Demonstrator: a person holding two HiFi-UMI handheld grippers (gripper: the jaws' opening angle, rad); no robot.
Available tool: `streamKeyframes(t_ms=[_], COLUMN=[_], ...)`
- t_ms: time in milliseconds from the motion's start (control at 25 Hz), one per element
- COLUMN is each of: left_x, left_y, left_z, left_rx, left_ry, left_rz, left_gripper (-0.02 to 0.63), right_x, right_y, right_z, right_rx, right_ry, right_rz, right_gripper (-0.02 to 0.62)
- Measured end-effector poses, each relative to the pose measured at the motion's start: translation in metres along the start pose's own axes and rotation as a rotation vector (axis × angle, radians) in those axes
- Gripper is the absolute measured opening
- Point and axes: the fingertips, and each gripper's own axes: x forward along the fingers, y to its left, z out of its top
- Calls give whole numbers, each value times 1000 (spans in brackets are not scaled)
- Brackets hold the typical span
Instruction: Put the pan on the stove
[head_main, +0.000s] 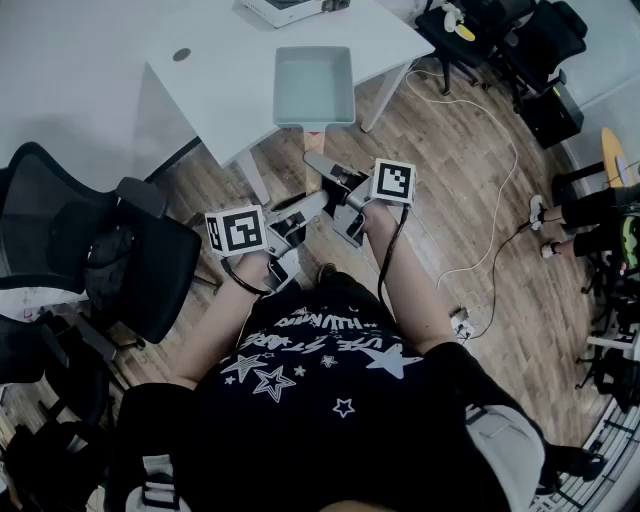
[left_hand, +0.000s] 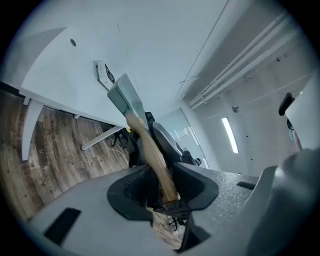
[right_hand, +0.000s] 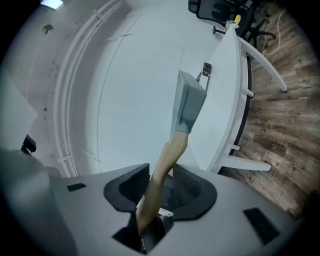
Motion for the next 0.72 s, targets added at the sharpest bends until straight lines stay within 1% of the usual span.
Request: streamKeyframes(t_ms=[280, 560, 720], left_x=[0, 0, 1], left_y=[-1, -1, 1], left_z=[1, 1, 0], left_rx=[-4, 1, -4], left_ry=[-12, -6, -1], left_rz=[4, 7, 10], left_gripper=[140, 141, 141], right_x=[0, 1, 0], right_y=[1, 1, -1], right_z=[0, 0, 0], right_rx=[3, 7, 15], right_ry=[3, 3, 4], right_rz=[0, 8, -1], right_gripper=[146, 146, 146])
